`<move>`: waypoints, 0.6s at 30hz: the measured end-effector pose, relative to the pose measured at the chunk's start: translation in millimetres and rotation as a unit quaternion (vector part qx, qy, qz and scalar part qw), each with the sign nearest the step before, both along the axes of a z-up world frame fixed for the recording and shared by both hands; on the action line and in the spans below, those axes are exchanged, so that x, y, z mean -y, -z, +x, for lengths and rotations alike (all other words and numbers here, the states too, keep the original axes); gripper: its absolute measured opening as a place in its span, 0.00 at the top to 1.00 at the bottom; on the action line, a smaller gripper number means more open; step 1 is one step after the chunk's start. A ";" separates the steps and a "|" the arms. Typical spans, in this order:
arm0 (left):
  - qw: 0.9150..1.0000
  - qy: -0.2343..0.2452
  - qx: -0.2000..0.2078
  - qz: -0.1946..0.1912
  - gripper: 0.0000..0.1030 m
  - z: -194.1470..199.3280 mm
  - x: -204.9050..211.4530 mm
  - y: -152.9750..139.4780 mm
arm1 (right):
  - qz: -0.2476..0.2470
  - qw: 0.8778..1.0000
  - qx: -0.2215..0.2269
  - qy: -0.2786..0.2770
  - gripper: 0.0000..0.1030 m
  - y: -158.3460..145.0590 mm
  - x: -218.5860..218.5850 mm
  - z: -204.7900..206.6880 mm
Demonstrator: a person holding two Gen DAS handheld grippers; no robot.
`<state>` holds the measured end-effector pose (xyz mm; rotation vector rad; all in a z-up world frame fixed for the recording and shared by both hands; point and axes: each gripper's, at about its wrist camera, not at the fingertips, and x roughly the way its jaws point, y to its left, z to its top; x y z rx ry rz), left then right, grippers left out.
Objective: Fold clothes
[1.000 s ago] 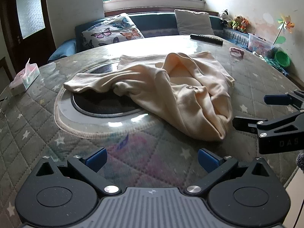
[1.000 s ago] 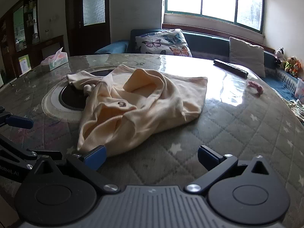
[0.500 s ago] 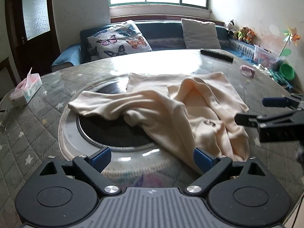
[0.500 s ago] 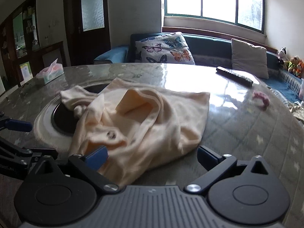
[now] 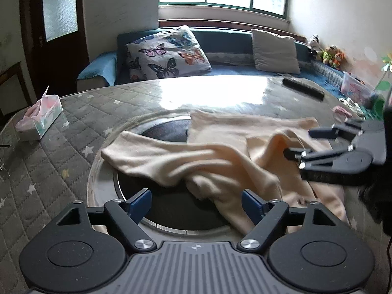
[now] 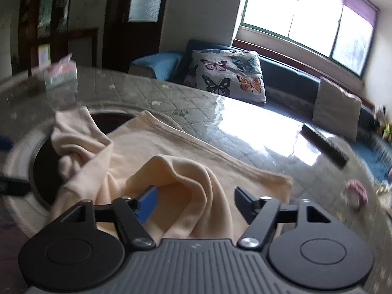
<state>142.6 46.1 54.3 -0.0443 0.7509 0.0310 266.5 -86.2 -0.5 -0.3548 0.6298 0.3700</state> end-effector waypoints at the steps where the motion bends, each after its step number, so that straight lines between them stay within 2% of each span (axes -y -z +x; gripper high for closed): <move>1: 1.000 -0.001 0.002 -0.002 0.20 3.9 -1.3 -1.8 | -0.007 1.000 0.002 -0.004 0.45 2.6 -2.7 3.6; 3: 1.000 -0.009 0.003 -0.011 0.20 17.7 -3.5 -6.2 | -0.020 1.000 0.003 -0.008 0.56 7.5 -6.2 10.6; 5: 1.000 -0.015 0.006 -0.016 0.20 30.1 -4.1 -10.6 | -0.021 1.000 0.001 -0.003 0.74 9.5 -5.0 16.0; 8: 0.999 -0.011 0.003 -0.030 0.20 53.3 0.6 -14.0 | 0.009 1.000 -0.005 0.008 0.89 5.6 7.7 17.9; 12: 0.999 0.008 -0.010 -0.029 0.21 77.2 15.9 -10.0 | 0.042 0.999 0.009 0.033 0.93 -8.8 35.7 10.8; 15: 0.999 0.026 -0.035 -0.025 0.27 91.2 28.0 1.1 | 0.067 0.996 0.018 0.062 0.93 -22.0 63.1 2.3; 16: 0.998 0.028 -0.045 -0.022 0.31 94.8 30.8 5.7 | 0.074 0.994 0.023 0.074 0.93 -26.3 72.9 -1.4; 18: 0.997 0.036 -0.071 -0.016 0.52 100.6 36.4 18.0 | 0.088 0.991 0.026 0.095 0.93 -34.0 92.2 -8.6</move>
